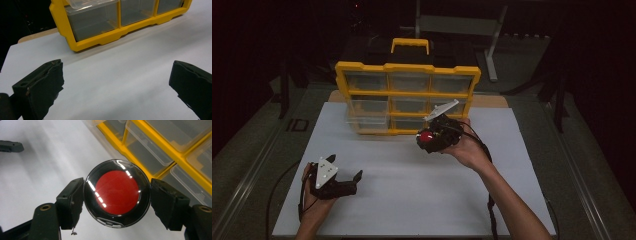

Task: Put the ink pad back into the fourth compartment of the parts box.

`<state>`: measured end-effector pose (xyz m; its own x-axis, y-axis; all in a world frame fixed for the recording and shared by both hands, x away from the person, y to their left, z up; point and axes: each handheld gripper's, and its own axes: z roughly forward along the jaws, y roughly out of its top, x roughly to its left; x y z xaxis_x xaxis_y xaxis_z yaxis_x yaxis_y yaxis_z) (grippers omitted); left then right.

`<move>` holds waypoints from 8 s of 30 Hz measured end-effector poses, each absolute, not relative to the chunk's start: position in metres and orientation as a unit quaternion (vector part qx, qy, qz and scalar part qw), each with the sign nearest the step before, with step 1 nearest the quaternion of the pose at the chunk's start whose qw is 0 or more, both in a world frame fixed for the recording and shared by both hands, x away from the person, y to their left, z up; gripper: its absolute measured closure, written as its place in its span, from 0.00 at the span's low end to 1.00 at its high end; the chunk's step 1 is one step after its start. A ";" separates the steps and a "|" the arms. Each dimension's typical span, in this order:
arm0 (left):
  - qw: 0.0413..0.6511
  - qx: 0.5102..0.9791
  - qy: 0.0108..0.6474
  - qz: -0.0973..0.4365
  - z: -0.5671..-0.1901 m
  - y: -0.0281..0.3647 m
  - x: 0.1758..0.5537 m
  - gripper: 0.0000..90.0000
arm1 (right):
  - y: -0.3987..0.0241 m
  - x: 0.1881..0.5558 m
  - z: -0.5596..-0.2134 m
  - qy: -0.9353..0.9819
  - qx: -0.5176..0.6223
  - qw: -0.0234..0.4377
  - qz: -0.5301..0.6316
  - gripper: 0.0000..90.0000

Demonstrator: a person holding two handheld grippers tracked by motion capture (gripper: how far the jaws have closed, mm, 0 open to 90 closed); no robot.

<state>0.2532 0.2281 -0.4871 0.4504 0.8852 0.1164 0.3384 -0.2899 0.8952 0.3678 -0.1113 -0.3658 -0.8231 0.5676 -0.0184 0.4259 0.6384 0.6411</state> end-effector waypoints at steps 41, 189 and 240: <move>0.431 0.734 0.416 0.320 -0.487 0.228 0.253 0.00 | -0.084 0.380 -0.335 0.899 0.230 0.107 0.357 0.33; 0.448 0.734 0.410 0.305 -0.488 0.228 0.256 0.00 | 0.027 0.443 -0.308 0.898 0.181 0.095 0.389 0.33; 0.447 0.735 0.409 0.303 -0.489 0.226 0.256 0.00 | -0.008 0.429 -0.312 0.908 0.183 0.127 0.356 0.12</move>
<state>0.2556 0.2265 -0.4885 0.4815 0.8728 0.0801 0.3304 -0.2654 0.9057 0.4286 -0.0081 -0.3124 -0.9009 0.4221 -0.1015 0.2406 0.6800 0.6927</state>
